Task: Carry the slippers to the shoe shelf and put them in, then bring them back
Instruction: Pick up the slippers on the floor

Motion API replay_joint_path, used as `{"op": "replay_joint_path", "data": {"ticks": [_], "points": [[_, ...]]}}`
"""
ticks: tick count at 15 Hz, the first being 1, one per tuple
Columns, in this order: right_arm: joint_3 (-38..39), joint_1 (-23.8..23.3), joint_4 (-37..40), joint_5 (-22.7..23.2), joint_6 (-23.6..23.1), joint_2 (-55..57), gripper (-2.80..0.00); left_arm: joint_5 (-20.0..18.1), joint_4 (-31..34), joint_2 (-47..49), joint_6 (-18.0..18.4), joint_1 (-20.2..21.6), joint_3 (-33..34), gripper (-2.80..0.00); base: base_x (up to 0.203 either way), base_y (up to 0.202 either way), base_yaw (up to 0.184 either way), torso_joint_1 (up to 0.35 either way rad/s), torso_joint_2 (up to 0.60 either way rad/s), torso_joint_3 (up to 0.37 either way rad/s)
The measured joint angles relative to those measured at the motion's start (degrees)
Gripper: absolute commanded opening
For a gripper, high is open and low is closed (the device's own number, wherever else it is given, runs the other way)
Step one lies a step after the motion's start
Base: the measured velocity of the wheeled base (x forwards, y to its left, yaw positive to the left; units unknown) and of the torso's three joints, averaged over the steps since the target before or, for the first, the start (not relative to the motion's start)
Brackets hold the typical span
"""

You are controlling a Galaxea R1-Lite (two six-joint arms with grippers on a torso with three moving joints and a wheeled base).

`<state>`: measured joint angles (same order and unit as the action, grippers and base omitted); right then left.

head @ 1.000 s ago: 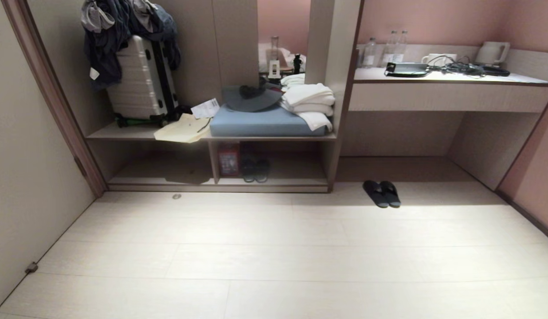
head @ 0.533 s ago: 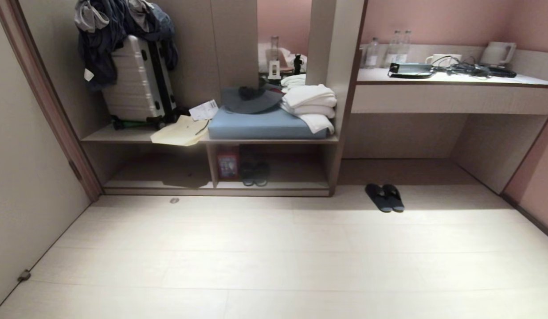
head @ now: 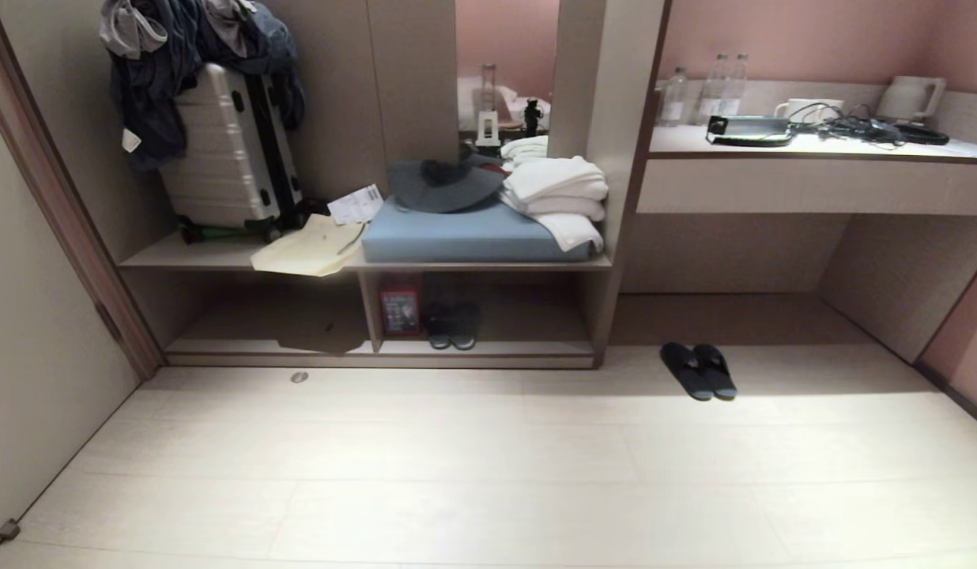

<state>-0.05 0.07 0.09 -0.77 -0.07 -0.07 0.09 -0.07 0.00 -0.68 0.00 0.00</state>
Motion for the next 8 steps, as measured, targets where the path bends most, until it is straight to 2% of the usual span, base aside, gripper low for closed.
{"op": "replay_joint_path", "data": {"ticks": [8], "points": [[0.0, 0.0, -0.1, 0.0, -0.1, 0.0, -2.8, 0.0, 0.0, 0.0, 0.0, 0.0, 0.0, -2.8, 0.196, 0.0, -0.001, 0.002, 0.0, 0.002]]}}
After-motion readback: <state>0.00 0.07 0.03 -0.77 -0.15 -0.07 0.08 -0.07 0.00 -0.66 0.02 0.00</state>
